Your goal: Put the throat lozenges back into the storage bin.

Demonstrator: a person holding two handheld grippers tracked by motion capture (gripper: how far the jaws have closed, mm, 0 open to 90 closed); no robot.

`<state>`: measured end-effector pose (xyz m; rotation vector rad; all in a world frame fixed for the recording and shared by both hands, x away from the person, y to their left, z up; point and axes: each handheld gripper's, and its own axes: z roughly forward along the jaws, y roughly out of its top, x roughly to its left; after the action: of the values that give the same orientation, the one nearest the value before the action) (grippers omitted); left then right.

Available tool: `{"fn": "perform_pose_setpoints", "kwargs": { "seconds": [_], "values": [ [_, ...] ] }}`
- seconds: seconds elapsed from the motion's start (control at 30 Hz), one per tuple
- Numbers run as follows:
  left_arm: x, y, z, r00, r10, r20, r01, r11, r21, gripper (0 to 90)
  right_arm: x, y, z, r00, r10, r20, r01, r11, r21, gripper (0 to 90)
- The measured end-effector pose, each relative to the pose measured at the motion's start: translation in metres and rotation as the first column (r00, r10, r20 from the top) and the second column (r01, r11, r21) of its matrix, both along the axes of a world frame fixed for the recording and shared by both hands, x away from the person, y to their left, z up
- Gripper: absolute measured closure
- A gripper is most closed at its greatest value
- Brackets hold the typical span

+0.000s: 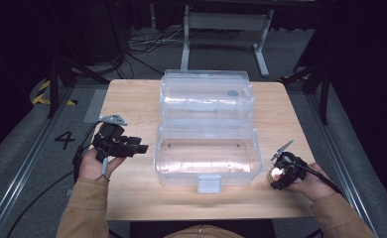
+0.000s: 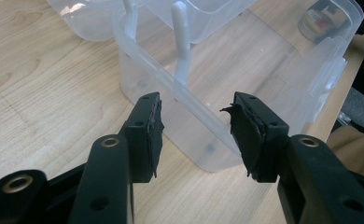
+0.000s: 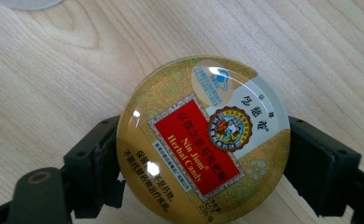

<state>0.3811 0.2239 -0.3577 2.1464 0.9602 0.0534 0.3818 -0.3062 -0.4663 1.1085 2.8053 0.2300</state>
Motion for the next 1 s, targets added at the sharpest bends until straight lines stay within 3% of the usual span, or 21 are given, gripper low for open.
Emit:
{"fn": "perform_pose_setpoints", "kwargs": {
  "seconds": [0.33,0.63,1.0],
  "values": [
    [0.000,0.000,-0.001,1.0000,0.002,-0.002,-0.002,1.0000,-0.004,53.4,-0.001,0.001,0.011,0.9999,-0.002,0.017,0.002,1.000,0.017,19.8],
    [0.000,0.000,-0.001,1.0000,0.001,-0.004,-0.001,1.0000,-0.002,53.3,0.000,0.002,0.041,0.9983,0.002,0.059,-0.006,0.998,0.060,19.8],
    [0.000,0.007,0.002,0.9998,0.022,0.002,-0.022,0.9997,-0.010,53.2,0.001,0.002,0.065,0.9963,0.004,0.086,-0.011,0.997,0.082,19.8]
  ]
}}
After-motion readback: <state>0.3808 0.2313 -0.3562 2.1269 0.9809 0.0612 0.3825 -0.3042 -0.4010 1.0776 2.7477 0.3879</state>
